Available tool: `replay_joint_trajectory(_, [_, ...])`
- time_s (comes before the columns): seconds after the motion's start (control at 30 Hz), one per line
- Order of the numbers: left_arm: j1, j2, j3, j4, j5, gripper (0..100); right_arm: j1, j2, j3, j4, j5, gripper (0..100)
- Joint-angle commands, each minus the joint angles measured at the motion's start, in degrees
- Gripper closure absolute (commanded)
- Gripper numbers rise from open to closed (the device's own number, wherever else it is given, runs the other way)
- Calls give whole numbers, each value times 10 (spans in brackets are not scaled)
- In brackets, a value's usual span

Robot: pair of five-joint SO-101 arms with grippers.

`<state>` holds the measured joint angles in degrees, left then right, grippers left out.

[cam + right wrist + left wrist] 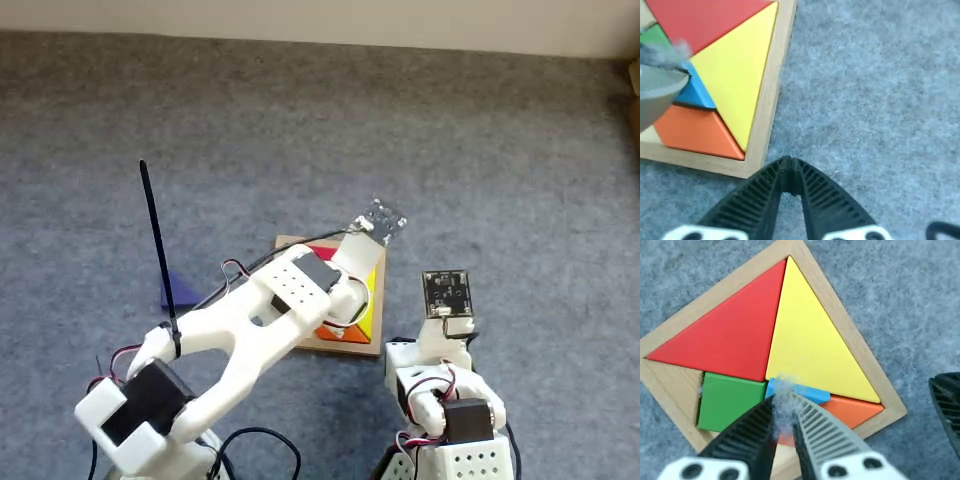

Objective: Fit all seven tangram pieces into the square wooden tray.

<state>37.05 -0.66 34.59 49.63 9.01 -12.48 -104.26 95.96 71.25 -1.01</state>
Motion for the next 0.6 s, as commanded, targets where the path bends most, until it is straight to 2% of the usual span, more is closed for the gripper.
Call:
replay_joint_trajectory(0.0, [6,2,-17,5,-5,976,5,-9,86,4,-3,984])
replay_joint_trajectory(0.57, [-15,1,-5,26,-5,976,5,-9,86,4,-3,984])
